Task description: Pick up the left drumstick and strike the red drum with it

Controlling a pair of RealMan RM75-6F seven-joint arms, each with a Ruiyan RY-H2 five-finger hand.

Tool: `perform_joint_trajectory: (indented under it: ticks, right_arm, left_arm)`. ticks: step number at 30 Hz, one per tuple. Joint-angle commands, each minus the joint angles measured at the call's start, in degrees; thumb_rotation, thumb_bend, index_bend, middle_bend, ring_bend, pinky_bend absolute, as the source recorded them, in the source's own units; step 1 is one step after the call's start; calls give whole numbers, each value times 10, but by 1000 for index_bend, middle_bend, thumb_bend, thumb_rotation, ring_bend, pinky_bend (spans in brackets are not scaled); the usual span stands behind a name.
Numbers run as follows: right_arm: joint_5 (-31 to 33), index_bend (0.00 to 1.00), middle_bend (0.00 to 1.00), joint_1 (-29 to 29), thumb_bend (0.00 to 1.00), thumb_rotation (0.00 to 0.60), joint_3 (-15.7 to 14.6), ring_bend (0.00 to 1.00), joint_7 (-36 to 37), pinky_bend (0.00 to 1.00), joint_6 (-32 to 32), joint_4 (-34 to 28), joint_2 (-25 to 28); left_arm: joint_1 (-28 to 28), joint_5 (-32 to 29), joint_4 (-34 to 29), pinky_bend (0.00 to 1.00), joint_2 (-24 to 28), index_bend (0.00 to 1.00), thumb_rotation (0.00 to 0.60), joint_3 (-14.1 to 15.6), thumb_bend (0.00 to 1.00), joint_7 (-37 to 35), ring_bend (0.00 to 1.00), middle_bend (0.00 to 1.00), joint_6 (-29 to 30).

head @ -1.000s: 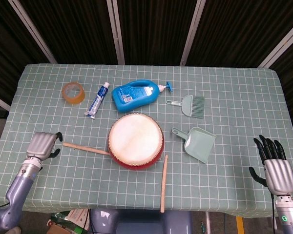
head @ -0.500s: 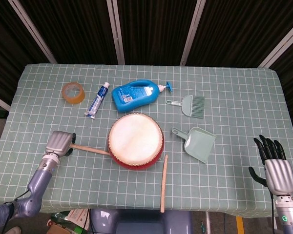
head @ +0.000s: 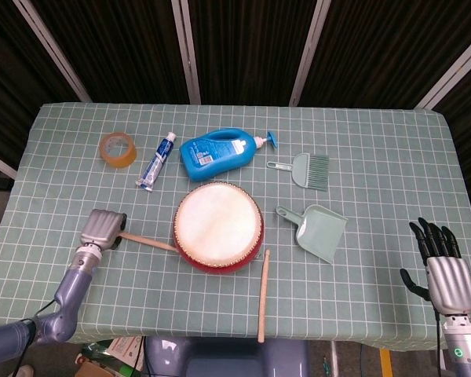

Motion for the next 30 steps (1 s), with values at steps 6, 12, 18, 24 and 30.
perform_joint_trajectory:
  ticks: [6, 12, 18, 24, 30]
  right_arm:
    - [0, 0, 0, 0, 354, 600, 0, 0, 0, 0, -1, 0, 1]
    - [1, 0, 0, 0, 353, 600, -1, 0, -1, 0, -2, -3, 1]
    - [5, 0, 0, 0, 353, 600, 0, 0, 2, 0, -5, -3, 2]
    - [6, 0, 0, 1, 354, 600, 0, 0, 1, 0, -7, -4, 2]
    - [8, 0, 0, 0, 353, 600, 0, 0, 0, 0, -7, -7, 4]
  left_arm:
    - [-8, -9, 9, 985, -13, 477, 600, 10, 317, 3, 1000, 1000, -4]
    - [-11, -19, 22, 985, -21, 523, 600, 17, 328, 10, 1000, 1000, -4]
    - [-12, -31, 21, 985, -17, 690, 600, 21, 547, 11, 1000, 1000, -5]
    - [-3, -13, -28, 985, 16, 745, 600, 17, 590, -21, 1000, 1000, 11]
    - [13, 30, -102, 985, 75, 750, 600, 21, 636, -55, 1000, 1000, 35]
